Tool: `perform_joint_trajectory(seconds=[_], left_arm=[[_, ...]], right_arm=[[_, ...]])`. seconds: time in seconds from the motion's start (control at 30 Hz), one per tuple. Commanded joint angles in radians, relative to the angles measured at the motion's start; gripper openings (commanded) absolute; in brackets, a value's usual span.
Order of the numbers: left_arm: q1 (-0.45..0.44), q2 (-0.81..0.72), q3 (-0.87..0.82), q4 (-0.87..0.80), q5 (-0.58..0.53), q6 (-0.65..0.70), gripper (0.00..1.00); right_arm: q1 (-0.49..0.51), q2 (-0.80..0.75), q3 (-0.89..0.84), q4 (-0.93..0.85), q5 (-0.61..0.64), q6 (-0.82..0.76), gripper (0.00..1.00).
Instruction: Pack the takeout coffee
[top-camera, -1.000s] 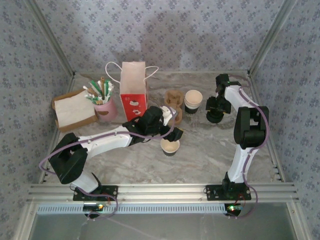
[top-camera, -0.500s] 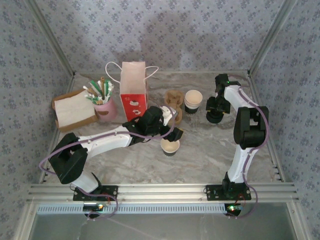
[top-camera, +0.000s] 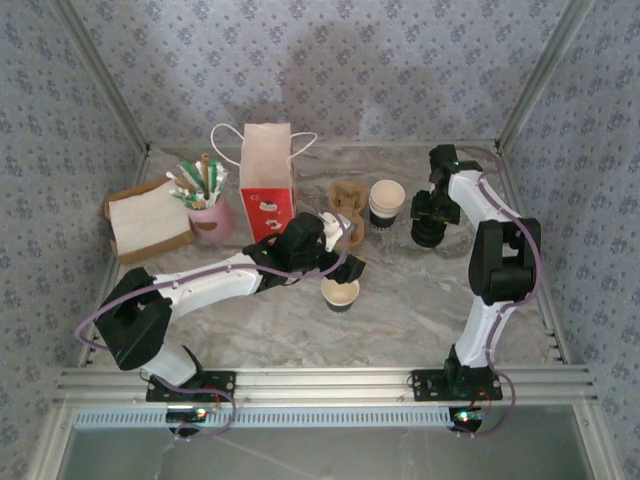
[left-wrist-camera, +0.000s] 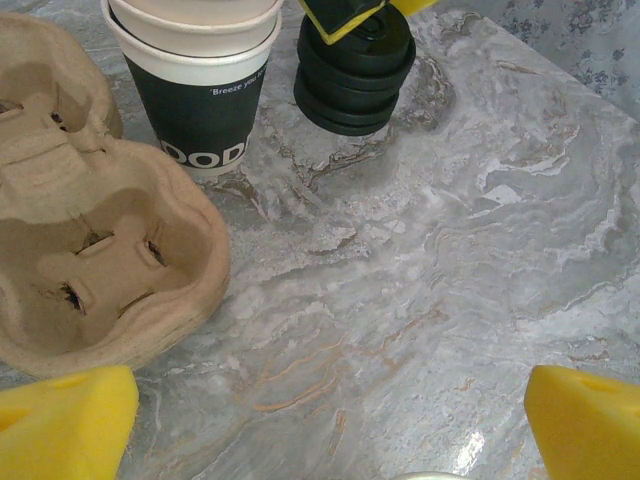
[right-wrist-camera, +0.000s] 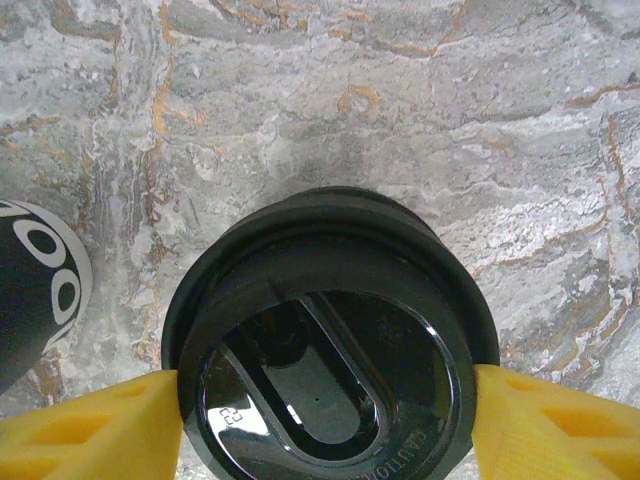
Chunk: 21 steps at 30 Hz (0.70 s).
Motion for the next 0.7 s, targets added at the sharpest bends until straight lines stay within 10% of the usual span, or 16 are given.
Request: perform_joint_trajectory(seconds=[0.0,0.67], left_arm=[[-0.003,-0.036,-0.003,0.022,0.003,0.021,0.99],[-0.007,-0.032,-0.003,0.025,0.009,0.018,1.00]], right_arm=[[0.004,-0.018,-0.023,-0.031,-0.004,0.022,0.73],[0.024,-0.137,-0.178,-0.041,-0.012,0.033,0.73]])
